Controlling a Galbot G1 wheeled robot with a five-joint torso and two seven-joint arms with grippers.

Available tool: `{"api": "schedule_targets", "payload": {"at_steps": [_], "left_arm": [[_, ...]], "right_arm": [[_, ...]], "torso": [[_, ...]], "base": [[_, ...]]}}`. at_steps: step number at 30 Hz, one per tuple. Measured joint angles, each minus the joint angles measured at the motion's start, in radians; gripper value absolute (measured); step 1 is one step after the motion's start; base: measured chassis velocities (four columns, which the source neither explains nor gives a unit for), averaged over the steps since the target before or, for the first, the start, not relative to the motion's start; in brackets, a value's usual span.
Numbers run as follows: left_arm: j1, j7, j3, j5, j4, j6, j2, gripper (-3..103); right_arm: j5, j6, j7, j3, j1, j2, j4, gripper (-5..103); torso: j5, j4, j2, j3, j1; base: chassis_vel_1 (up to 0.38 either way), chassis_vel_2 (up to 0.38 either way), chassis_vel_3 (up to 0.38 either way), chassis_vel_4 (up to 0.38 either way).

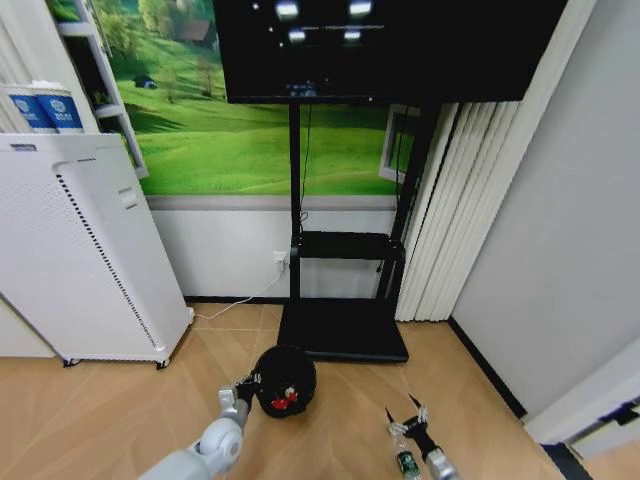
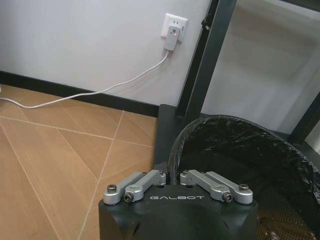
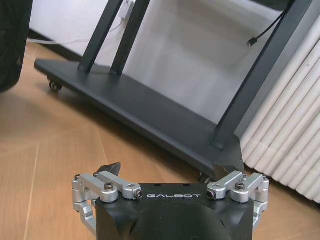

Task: Pick up the trash bin and place the garbage on the floor into it.

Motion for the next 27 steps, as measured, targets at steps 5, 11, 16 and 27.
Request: {"api": "schedule_targets", "payload": {"at_steps": [5, 11, 16, 27], "left_arm": [[0.004, 0.001, -0.005, 0.004, 0.001, 0.000, 0.000, 7], [0.006, 0.000, -0.006, 0.009, 0.002, -0.001, -0.005, 7], [0.014, -0.002, -0.021, 0.005, 0.005, -0.002, -0.011, 7], [0.074, -0.008, -0.009, 0.041, 0.021, -0.004, 0.010, 7]], "right_arm": [[-0.024, 0.000, -0.004, 0.000, 0.006, -0.010, -0.038, 100], [-0.022, 0.000, -0.001, -0.009, 0.016, -0.018, -0.054, 100], [-0.006, -0.001, 0.002, -0.043, 0.015, -0.019, -0.059, 100], [0.027, -0.002, 0.010, -0.126, 0.059, 0.013, -0.114, 100]], "torso": [[-0.0001, 0.0003, 0.000, 0.000, 0.000], [0.0000, 0.0004, 0.000, 0.000, 0.000], [-0.0001, 0.0003, 0.000, 0.000, 0.000], [0.0000, 0.0007, 0.000, 0.000, 0.000]], "base": [[0.000, 0.000, 0.000, 0.000], [0.000, 0.000, 0.000, 0.000], [0.000, 0.000, 0.000, 0.000], [0.000, 0.000, 0.000, 0.000]]}}
